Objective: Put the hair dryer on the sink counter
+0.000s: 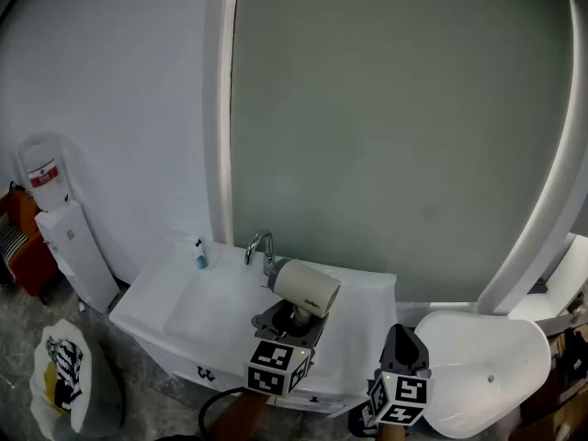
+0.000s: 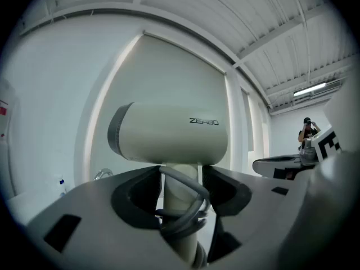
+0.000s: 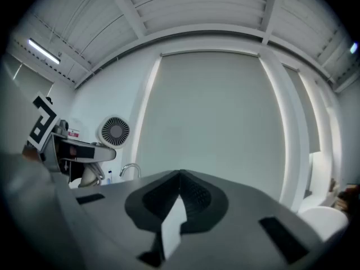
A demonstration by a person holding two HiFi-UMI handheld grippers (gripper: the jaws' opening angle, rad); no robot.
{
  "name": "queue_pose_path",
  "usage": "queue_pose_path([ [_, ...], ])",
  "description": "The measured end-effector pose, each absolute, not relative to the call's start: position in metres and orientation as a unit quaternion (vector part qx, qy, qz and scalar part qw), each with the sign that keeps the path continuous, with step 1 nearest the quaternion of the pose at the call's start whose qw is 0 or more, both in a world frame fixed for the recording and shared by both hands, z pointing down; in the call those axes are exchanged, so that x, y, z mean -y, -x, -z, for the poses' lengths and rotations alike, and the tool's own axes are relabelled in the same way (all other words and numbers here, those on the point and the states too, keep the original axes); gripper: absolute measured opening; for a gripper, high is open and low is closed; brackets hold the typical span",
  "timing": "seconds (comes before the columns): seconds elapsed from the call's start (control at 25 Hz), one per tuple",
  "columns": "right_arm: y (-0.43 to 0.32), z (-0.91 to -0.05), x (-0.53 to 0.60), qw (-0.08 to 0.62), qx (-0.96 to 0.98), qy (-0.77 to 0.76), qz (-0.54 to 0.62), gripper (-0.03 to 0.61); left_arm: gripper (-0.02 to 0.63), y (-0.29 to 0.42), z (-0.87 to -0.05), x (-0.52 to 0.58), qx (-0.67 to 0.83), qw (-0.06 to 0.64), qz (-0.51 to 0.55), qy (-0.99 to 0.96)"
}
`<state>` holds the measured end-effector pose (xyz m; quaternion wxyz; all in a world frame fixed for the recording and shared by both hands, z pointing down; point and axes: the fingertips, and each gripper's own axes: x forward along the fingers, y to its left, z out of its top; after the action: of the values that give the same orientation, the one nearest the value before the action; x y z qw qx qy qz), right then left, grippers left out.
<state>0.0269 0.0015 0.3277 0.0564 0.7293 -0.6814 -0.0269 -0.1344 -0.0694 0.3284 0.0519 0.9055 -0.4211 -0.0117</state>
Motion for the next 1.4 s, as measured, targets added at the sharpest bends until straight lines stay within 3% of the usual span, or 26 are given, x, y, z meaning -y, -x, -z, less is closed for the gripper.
queue_pose_path([
  [0.64,-0.024,-0.331,0.003,0.056,0.69,-0.722,0.02,0.021,0.232,0.134,-0.328,0.071,0.423,0.059,0.01,-0.904],
  [1.4,-0.079,-0.352,-0.021,0.035,0.693,-0.72,-0.011,0.021,0.232,0.085,-0.334,0.047,0.427,0.057,-0.004,-0.902],
])
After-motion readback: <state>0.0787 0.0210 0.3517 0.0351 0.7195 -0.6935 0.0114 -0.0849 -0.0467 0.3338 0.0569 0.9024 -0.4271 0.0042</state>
